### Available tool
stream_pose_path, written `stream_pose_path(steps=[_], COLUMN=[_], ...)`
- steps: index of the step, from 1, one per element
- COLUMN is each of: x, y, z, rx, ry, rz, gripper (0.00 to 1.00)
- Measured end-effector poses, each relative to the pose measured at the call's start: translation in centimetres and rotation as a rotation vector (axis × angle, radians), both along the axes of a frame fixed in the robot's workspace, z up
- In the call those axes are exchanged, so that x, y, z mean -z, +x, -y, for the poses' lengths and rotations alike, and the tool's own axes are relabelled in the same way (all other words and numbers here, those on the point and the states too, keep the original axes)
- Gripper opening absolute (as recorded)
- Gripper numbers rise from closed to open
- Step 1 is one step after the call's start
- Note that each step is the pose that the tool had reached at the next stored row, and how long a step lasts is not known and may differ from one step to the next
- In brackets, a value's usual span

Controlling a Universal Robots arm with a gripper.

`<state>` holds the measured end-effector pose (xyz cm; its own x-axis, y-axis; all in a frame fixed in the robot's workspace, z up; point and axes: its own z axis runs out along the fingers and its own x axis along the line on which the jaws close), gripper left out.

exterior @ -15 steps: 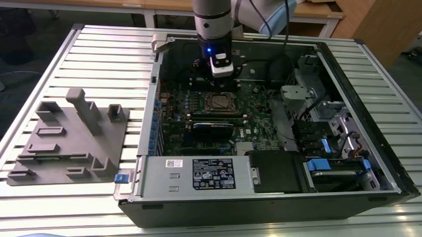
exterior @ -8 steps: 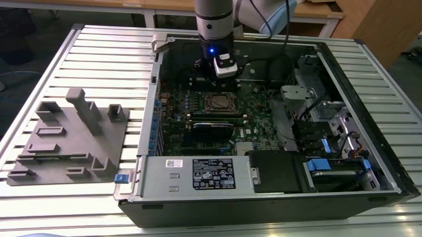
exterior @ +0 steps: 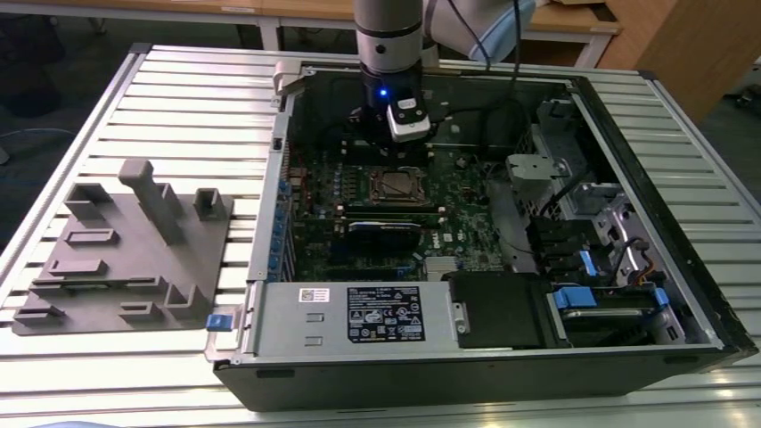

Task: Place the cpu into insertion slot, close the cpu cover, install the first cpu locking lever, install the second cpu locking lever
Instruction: 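Install the first cpu locking lever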

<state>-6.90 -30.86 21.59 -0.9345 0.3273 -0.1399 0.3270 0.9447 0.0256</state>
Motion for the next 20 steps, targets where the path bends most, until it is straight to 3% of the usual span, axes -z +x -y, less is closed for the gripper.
stream_pose_path(steps=[4, 7, 8, 14, 20], x=[0.02, 0.08, 0.08, 0.09, 0.11], y=[0.02, 0.01, 0.00, 0.01, 0.01], z=[-0.01, 0.00, 0.00, 0.00, 0.00], rx=[0.000, -0.002, -0.002, -0.007, -0.093], ry=[0.0002, 0.0001, -0.0001, 0.0001, -0.0007], rz=[-0.0023, -0.0213, -0.0227, -0.0233, -0.0232], gripper=[0.11, 0.11, 0.11, 0.11, 0.11])
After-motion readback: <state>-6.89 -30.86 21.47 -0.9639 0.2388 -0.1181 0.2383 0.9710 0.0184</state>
